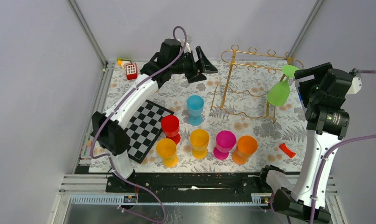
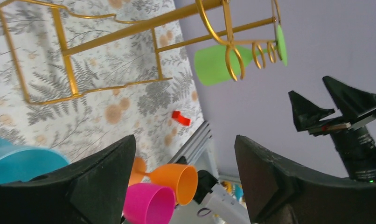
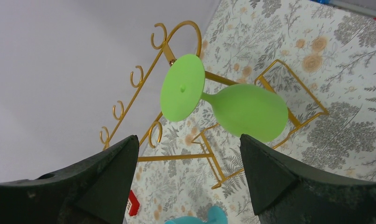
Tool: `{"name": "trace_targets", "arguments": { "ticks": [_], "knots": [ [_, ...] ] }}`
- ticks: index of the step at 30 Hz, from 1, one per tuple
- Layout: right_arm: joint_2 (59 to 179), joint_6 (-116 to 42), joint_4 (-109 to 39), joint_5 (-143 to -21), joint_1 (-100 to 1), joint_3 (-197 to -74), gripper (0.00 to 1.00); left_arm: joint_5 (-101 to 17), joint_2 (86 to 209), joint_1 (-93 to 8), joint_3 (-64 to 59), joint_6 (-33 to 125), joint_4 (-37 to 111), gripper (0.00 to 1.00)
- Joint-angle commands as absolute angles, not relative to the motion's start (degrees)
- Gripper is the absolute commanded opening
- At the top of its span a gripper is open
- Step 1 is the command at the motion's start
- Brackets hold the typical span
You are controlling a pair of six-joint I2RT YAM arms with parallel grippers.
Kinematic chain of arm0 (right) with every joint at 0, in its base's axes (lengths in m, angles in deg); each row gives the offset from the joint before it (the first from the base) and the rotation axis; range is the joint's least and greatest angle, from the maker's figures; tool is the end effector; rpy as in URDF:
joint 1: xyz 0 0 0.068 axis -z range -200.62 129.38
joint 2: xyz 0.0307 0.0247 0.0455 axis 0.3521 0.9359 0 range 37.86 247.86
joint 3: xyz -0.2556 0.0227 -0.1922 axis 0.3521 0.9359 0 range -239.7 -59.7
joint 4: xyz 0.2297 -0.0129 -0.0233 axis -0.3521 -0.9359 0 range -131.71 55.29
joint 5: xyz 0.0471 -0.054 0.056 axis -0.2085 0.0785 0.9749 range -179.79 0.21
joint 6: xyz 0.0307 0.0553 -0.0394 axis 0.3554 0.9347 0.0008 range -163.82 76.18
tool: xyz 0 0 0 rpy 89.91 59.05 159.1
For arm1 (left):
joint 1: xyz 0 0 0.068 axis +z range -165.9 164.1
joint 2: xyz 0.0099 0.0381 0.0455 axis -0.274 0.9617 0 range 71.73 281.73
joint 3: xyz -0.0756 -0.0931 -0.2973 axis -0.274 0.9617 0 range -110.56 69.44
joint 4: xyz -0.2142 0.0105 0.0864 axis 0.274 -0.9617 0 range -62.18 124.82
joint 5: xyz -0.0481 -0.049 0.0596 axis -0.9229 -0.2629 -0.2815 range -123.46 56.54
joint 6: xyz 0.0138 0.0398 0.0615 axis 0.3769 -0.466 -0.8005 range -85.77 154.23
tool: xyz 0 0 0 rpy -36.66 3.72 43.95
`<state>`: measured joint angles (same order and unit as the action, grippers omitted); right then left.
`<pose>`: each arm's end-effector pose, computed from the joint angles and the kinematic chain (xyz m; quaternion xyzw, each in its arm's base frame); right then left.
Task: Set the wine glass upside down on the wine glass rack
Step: Adjust the wine rack at the center of the board.
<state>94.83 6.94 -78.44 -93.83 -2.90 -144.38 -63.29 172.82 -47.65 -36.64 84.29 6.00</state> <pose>0.1326 -0.0470 0.4904 0.4666 0.6480 0.1440 0.5845 0.3271 -0.2391 0.4472 0.0098 0.8217 -0.5084 0.2575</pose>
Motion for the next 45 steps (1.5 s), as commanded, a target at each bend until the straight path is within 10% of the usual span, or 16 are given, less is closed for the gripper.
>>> {"name": "trace_targets", "arguments": {
  "ticks": [1,45],
  "knots": [
    [97.83,1.2,-80.01,-93.08,-1.46,-148.16,0.85,-68.49,176.31,-47.36,-39.42,96.18,20.72,0.79],
    [118.15,-5.97,-74.66,-83.32,0.3,-159.82,0.6,-67.26,191.1,-45.96,-46.66,114.44,40.39,0.12]
  ]
}}
